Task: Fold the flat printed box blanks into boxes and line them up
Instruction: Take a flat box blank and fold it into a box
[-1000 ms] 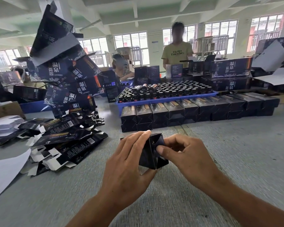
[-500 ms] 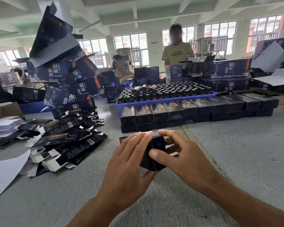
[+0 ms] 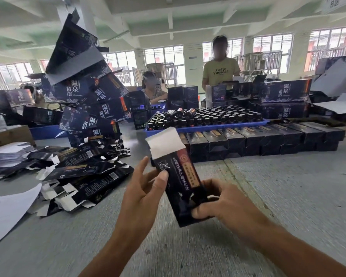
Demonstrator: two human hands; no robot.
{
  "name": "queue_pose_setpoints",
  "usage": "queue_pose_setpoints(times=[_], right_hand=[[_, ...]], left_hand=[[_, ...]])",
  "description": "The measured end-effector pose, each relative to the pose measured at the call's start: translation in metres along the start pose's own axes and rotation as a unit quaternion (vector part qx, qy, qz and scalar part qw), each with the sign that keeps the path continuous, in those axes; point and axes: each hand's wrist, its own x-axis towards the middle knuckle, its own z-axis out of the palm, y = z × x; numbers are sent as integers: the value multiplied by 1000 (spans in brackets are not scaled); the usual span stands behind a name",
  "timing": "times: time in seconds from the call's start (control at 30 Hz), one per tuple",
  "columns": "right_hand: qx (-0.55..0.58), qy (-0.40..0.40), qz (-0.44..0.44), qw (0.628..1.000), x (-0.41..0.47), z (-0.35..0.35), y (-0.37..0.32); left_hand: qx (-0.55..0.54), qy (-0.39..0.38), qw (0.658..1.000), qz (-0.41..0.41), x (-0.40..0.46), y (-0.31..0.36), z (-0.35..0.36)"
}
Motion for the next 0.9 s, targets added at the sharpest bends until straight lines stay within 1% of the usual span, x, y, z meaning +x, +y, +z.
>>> queue_pose_setpoints(times=[0.07,0.13,0.27,0.33,0.47,0.57,0.67,0.77,0.83,0.9], right_hand=[[-28,-17,2,999,-1,3,2],[-21,-8,-12,1000,-1,4,0],[35,91,-74,992,-1,-6,-8],[54,113,-102,987,-1,-9,-12],[58,110,-132,984,-2,-9,-14],[27,100,-158,982,-4,-7,-16],[-26,91,-173,980,-6,-6,-17],[-52,86,-181,978,-7,-6,-18],[-51,84,-182,978,-9,-6,-20],[-44,81,-183,979,-9,-7,-21]], left_hand=[[-24,-12,1000,-5,3,0,-4],[-30,-21,999,-4,3,0,-6],[3,-53,998,21,-3,-1,-4],[20,-71,997,35,-6,0,-1],[44,-93,992,70,-8,-1,0],[58,-95,990,88,-8,-3,0],[53,-91,991,87,-7,-6,-1],[39,-90,992,80,-7,-6,-2],[37,-70,993,85,-7,-3,-1],[44,-40,992,109,-6,0,0]])
